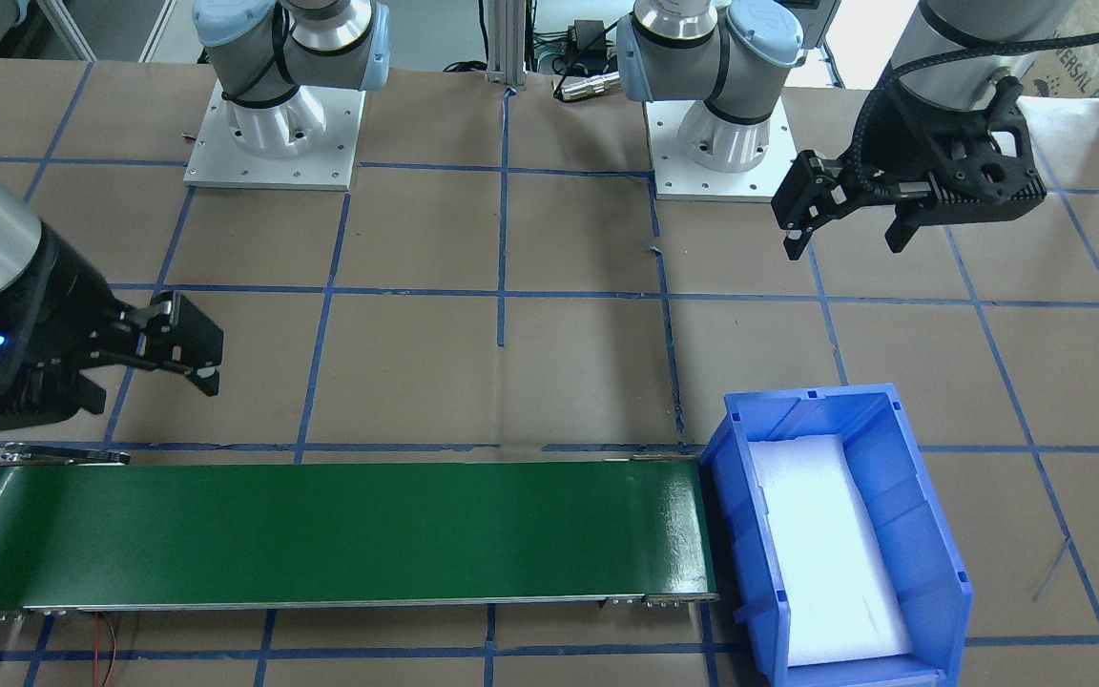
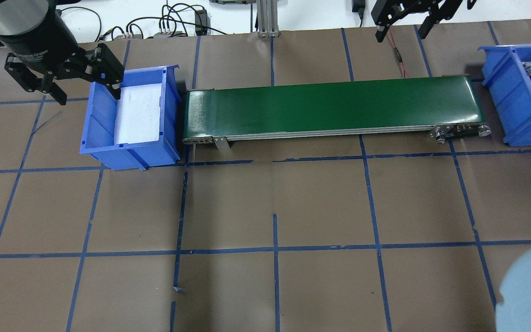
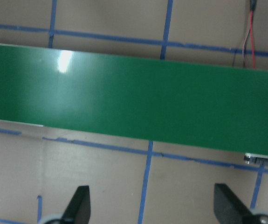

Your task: Transport two buttons from left to right

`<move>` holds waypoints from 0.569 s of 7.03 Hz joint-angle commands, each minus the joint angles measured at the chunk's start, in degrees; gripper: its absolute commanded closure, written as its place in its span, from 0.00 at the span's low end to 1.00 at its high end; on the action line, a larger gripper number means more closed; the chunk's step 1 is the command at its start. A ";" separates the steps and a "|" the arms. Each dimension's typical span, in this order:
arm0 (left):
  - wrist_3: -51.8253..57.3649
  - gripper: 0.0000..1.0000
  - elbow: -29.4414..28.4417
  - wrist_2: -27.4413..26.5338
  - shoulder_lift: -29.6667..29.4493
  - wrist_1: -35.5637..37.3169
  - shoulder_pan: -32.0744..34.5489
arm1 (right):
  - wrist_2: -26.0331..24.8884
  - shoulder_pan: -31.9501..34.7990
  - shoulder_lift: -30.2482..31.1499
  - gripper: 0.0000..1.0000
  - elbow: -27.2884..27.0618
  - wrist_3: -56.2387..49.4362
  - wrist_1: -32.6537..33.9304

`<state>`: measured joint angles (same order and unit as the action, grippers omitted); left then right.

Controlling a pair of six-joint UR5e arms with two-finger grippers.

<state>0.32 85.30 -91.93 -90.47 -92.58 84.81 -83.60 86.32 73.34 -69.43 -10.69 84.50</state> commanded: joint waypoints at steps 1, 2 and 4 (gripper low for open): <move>0.03 0.00 -0.22 0.00 -0.05 0.03 0.00 | -1.55 0.34 5.83 0.07 -6.14 4.42 -2.84; 0.12 0.00 -0.22 0.00 0.03 -0.06 0.00 | -4.00 0.43 7.07 0.07 -6.59 4.71 -3.89; 0.21 0.00 -0.40 0.00 -0.05 -0.06 -0.09 | -4.20 1.31 8.22 0.07 -7.29 4.62 -4.87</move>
<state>0.49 84.96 -91.93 -90.50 -92.59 84.80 -87.40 87.13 80.81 -76.06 -6.19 80.11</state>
